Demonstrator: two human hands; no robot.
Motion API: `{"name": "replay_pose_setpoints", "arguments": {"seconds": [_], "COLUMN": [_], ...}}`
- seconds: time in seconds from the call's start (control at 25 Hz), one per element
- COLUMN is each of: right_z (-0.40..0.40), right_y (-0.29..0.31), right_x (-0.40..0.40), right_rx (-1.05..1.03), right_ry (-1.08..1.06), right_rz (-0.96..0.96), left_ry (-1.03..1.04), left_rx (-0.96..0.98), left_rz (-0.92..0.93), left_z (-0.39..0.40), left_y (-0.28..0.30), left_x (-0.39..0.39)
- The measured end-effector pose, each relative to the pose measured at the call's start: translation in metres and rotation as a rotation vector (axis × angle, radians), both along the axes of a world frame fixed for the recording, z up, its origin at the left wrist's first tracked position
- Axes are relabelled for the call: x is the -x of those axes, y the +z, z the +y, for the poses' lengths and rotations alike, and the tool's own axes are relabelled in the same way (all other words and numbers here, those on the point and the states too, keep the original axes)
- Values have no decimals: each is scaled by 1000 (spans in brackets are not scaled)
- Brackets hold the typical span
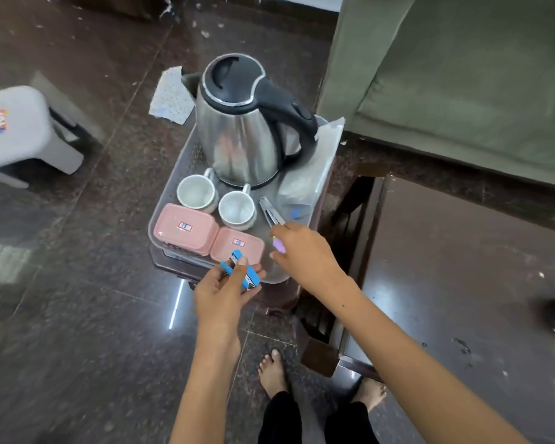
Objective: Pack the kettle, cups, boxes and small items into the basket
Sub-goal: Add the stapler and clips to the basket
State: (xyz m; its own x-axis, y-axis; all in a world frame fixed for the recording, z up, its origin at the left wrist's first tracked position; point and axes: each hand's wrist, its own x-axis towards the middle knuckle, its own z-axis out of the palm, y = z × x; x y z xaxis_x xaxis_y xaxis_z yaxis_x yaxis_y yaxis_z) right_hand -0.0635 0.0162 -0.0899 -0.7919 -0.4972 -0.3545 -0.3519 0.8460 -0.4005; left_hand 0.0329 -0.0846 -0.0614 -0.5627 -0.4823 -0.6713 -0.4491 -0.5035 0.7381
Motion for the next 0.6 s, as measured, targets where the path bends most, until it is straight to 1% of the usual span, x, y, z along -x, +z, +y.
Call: {"name": "replay_pose_setpoints", "arguments": {"seconds": [0.04,0.08,0.12,0.16,0.24,0.28,0.32,0.36,0.48,0.6], "right_z": [-2,-3,-2,-1,3,4,4,3,-3,-6], "right_y": [1,3,5,8,18,25,30,31,27,20], "right_x": [1,1,0,-3,-11,-16,-21,-26,-30,-25], "right_rx": [-50,-52,4,123,418,514,564,578,524,475], "right_ry": [35,47,27,-30,-174,-208,-209,-189,-125,-114], "right_rz": [9,23,29,10,-103,-166,-206,-207,-62,-8], "left_ry": [1,7,24,47,87,100,106,105,84,53], "left_rx": [-1,-4,-9,-18,-50,-75,-101,-120,-131,-131], "left_rz": [-16,-33,-49,-65,-74,-60,-42,-26,-28,-4], "left_z": [-2,-4,-6,-8,-9,-10,-10,-10,-10,-12], "left_y": [0,0,-1,0,4,6,9,10,10,8], "left_x": [0,1,1,3,7,10,13,14,19,18]}}
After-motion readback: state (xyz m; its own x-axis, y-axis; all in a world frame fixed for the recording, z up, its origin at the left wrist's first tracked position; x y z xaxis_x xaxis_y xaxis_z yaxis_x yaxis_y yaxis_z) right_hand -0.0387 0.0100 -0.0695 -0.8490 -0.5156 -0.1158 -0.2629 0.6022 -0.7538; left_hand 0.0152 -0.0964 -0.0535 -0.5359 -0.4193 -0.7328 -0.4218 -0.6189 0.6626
